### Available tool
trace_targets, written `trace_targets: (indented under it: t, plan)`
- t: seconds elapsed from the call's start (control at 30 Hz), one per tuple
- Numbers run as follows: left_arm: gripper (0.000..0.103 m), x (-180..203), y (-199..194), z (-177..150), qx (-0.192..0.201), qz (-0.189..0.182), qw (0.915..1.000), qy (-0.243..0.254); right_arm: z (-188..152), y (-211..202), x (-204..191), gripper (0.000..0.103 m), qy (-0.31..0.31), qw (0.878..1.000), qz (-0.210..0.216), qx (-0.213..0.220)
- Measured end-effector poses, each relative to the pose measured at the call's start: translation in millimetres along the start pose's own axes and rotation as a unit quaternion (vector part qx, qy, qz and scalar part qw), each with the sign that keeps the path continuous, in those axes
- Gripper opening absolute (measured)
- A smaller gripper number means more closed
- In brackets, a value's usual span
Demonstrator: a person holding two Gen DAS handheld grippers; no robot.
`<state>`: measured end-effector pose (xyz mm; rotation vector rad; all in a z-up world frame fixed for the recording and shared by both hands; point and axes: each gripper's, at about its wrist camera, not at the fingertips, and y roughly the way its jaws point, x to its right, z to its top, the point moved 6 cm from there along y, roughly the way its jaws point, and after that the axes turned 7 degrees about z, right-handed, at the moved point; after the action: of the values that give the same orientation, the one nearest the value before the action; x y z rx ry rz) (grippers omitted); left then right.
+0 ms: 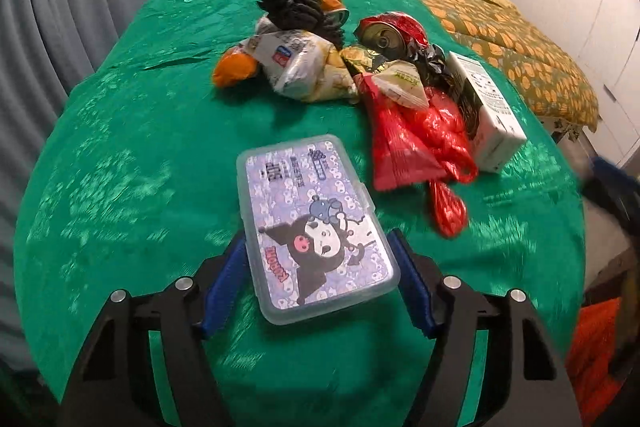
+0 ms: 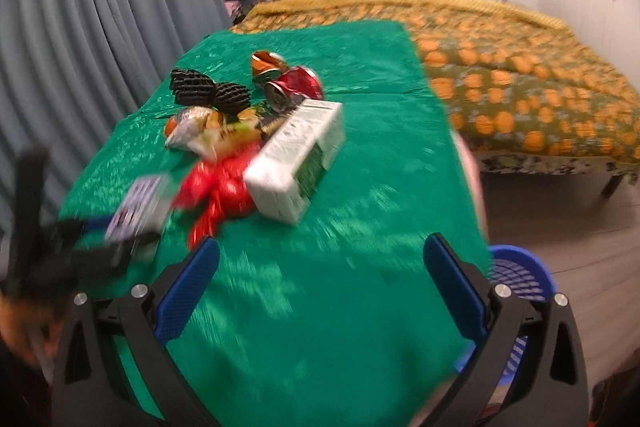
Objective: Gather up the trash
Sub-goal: 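Grasp the purple cartoon box with the left tool while the right tool grasps the white milk carton, then carry both items to the blue wastebasket and open both tools to drop them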
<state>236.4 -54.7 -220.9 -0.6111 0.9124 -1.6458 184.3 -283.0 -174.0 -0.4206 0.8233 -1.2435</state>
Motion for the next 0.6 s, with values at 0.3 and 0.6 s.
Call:
trace_targets:
  t: [0.3, 0.6]
  plan:
    - [0.077, -6, 14, 17, 0.005, 0.023, 0.9997, 0.003, 53, 97, 10, 0.071, 0.079, 0.988, 0.027, -0.129]
    - [0.063, -17, 6, 6, -0.003, 0.003, 0.9999, -0.012, 47, 52, 24, 0.044, 0.078, 0.989, 0.055, -0.112]
